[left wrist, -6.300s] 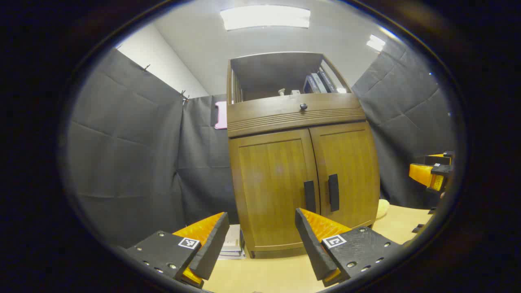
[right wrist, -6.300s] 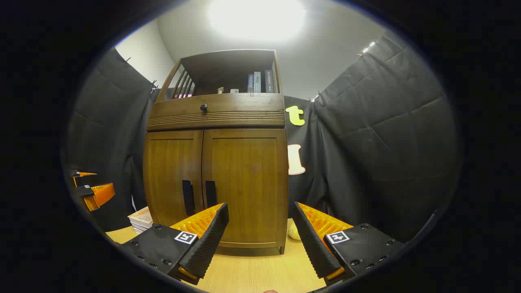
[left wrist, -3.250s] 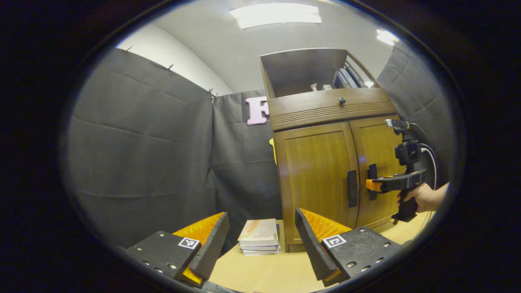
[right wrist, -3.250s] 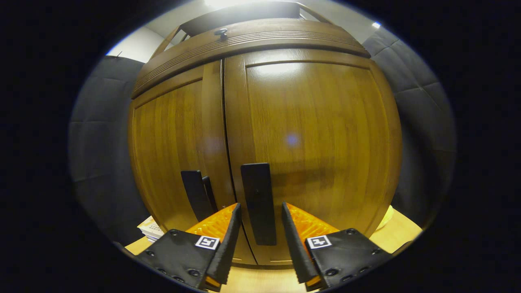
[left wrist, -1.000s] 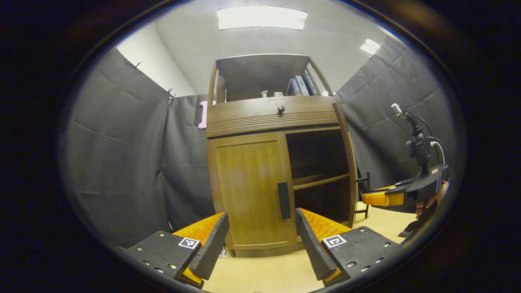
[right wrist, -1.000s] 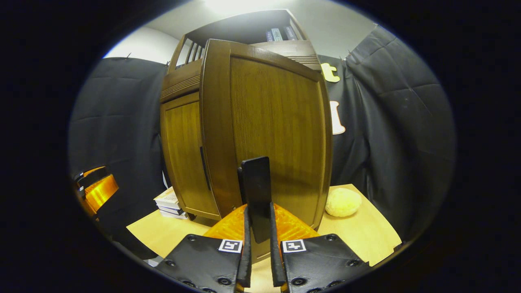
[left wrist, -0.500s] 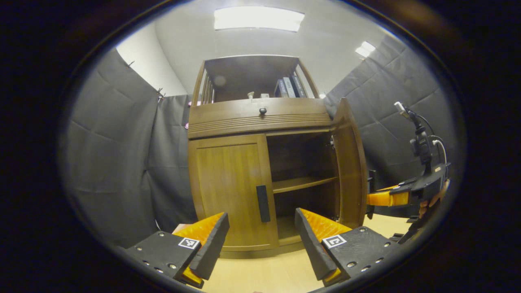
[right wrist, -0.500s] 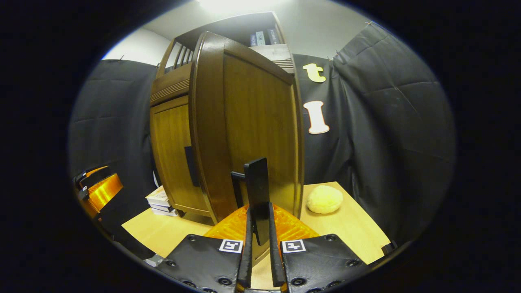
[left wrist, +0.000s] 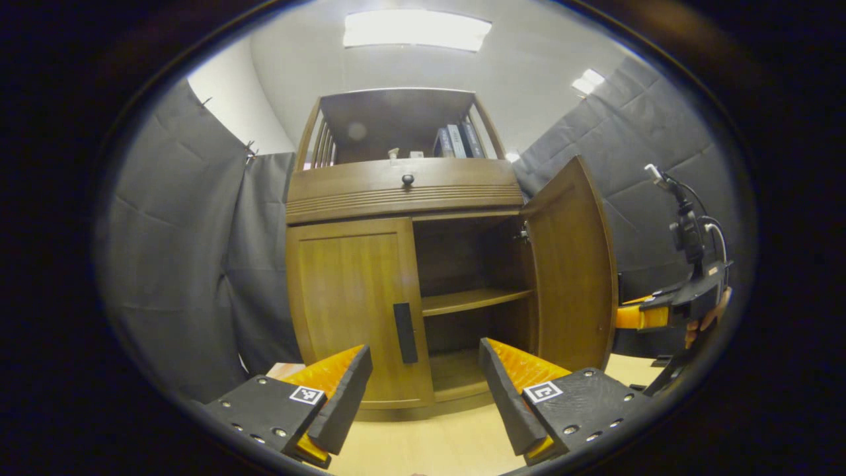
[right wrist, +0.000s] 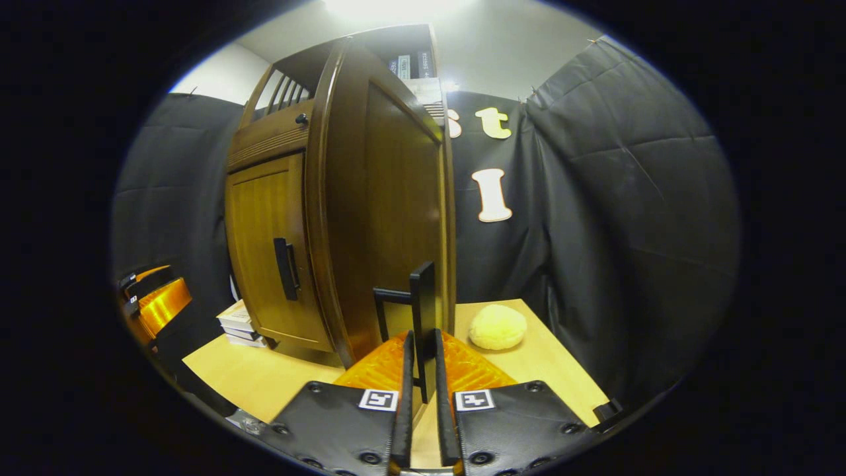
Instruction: Open the right door of the double-door shoe cabinet with the right hand, and open the left door with the left hand.
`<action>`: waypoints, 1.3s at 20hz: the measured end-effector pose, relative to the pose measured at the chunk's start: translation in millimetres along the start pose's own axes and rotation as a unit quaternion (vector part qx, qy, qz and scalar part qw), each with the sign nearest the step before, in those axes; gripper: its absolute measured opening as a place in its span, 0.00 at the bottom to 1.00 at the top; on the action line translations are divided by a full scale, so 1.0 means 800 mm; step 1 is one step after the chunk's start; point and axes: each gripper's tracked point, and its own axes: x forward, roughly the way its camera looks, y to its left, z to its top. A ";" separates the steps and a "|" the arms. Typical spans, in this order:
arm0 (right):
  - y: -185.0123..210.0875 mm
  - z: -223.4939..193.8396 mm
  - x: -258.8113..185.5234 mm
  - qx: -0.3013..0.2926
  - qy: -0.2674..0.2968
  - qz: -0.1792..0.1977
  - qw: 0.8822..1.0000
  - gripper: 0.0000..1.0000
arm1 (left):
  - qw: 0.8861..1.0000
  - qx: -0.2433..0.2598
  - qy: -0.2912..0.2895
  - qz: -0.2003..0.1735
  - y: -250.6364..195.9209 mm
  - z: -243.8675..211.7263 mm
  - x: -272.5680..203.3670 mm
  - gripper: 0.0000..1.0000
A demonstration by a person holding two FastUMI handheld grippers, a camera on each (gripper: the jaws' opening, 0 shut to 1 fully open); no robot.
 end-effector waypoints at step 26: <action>-0.066 0.022 -0.128 0.016 -0.060 -0.109 0.992 0.98 | 1.000 -0.004 0.000 0.026 0.047 -0.023 0.159 0.95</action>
